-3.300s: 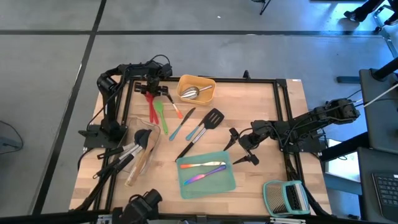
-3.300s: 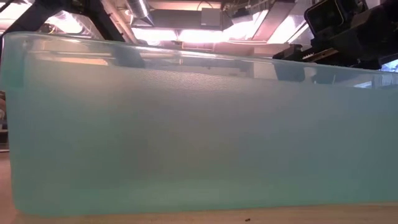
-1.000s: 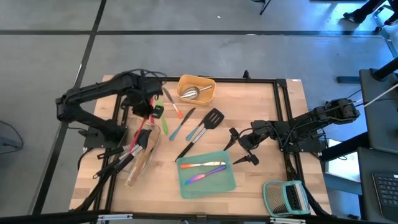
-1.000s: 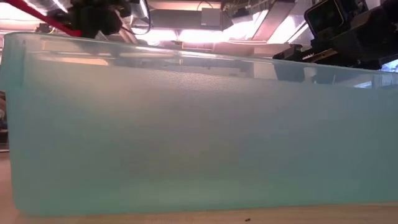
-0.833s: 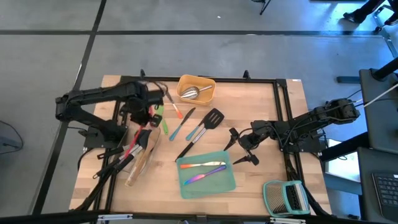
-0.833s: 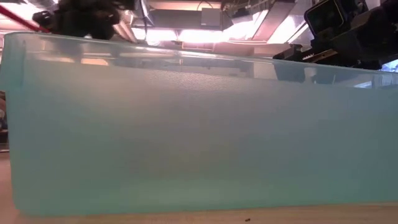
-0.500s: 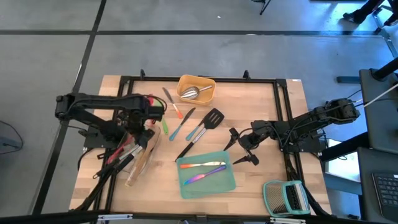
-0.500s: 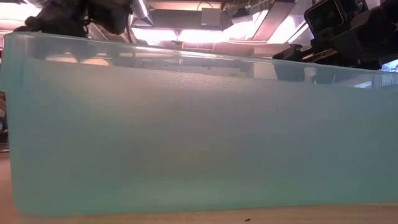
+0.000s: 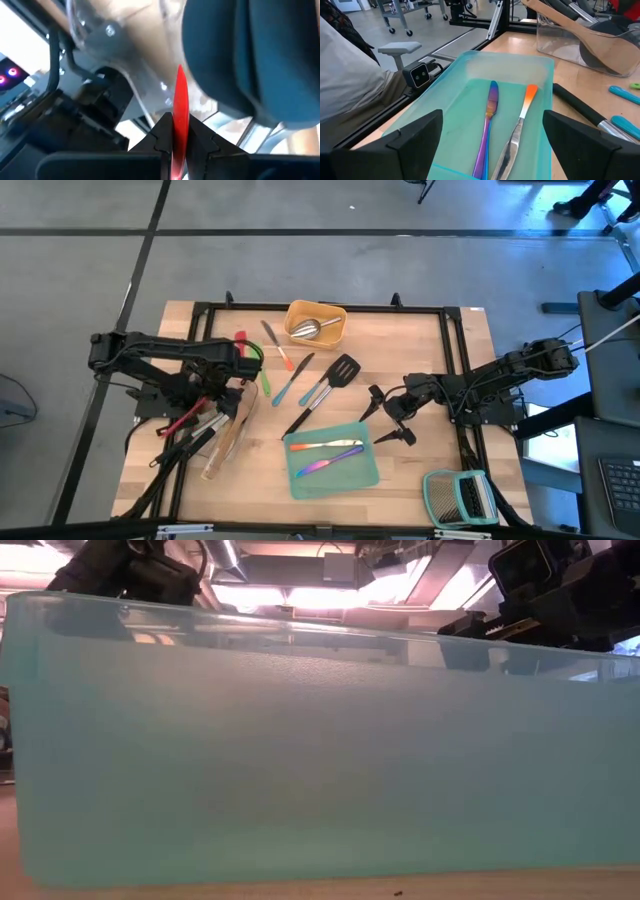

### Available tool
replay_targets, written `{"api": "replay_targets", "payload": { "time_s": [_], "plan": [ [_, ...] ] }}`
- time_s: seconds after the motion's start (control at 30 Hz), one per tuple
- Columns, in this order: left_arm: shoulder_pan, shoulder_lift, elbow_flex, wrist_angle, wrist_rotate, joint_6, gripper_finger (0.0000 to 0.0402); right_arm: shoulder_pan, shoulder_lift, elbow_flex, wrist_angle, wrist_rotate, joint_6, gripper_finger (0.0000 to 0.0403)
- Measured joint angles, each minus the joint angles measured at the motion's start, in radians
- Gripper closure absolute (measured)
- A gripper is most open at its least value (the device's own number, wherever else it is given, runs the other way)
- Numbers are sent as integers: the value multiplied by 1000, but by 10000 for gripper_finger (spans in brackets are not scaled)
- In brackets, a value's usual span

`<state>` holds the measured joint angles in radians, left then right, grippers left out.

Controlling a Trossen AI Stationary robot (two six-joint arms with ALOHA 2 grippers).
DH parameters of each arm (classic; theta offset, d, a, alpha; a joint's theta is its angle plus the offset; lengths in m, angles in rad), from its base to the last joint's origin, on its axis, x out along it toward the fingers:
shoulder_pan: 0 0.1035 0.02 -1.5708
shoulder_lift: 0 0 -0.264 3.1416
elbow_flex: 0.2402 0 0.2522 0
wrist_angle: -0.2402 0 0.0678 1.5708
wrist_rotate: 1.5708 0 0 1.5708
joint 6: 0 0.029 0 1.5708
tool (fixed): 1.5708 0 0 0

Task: Pick & Place Kitchen Items
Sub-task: Put the red spatula into the transparent bin

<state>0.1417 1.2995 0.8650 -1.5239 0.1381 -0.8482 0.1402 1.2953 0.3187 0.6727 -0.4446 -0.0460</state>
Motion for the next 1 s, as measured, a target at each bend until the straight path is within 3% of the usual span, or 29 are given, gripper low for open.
{"api": "replay_targets", "payload": {
  "time_s": [0.3,0.7,1.0],
  "plan": [
    [16,37,-5,40,-9,-5,383,0,0,0,-2,0,0,57],
    [38,42,-120,160,-6,-9,383,0,0,0,-3,-1,0,57],
    [38,42,-122,164,-43,-37,336,0,0,0,-3,-1,0,57]
  ]
}}
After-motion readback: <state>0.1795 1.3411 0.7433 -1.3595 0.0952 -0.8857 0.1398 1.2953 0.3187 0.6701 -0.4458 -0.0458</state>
